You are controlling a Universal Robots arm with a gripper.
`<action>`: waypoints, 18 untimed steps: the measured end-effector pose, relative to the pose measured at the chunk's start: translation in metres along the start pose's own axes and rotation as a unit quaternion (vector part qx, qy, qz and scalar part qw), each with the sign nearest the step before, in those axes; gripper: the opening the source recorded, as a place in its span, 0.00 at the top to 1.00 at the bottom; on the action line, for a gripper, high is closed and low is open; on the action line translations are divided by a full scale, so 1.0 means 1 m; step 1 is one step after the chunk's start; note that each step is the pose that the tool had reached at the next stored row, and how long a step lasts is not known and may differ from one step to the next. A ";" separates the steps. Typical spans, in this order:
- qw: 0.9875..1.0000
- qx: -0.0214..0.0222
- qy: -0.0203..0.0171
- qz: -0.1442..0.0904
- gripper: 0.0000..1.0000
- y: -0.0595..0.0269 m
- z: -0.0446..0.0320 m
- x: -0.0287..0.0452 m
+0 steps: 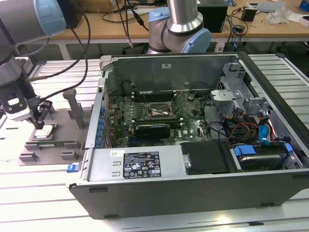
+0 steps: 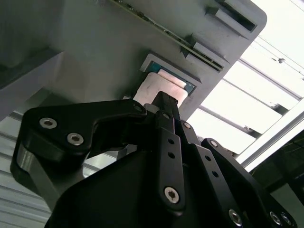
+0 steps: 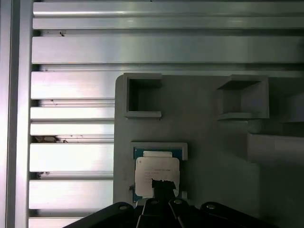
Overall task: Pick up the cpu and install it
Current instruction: 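Pick up the cpu and move it towards the insertion slot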
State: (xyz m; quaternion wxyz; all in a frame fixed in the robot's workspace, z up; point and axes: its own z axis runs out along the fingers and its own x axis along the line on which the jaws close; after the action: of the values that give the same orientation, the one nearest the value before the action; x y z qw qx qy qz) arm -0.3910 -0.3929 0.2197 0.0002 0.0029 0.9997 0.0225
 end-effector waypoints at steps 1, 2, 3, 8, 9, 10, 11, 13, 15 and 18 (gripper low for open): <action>1.000 0.000 0.000 0.000 0.89 -0.0001 0.0015 0.0004; 1.000 0.000 0.000 0.000 0.89 -0.0002 0.0036 0.0008; 1.000 0.000 0.000 0.000 0.89 -0.0003 0.0059 0.0012; 1.000 0.000 0.000 0.000 0.89 -0.0005 0.0098 0.0024; 1.000 0.000 0.000 0.000 0.89 -0.0005 0.0098 0.0024; 1.000 0.000 0.000 0.000 0.89 -0.0005 0.0099 0.0024; 1.000 0.000 0.000 0.000 0.89 -0.0005 0.0102 0.0024; 1.000 0.000 0.000 0.000 0.89 -0.0005 0.0107 0.0023; 1.000 0.000 0.000 0.000 0.89 -0.0005 0.0111 0.0016; 1.000 0.000 0.000 0.000 0.89 -0.0005 0.0112 -0.0007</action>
State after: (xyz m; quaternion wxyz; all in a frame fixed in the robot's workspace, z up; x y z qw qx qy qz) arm -0.3904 -0.3928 0.2085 0.0001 0.0024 0.9997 0.0225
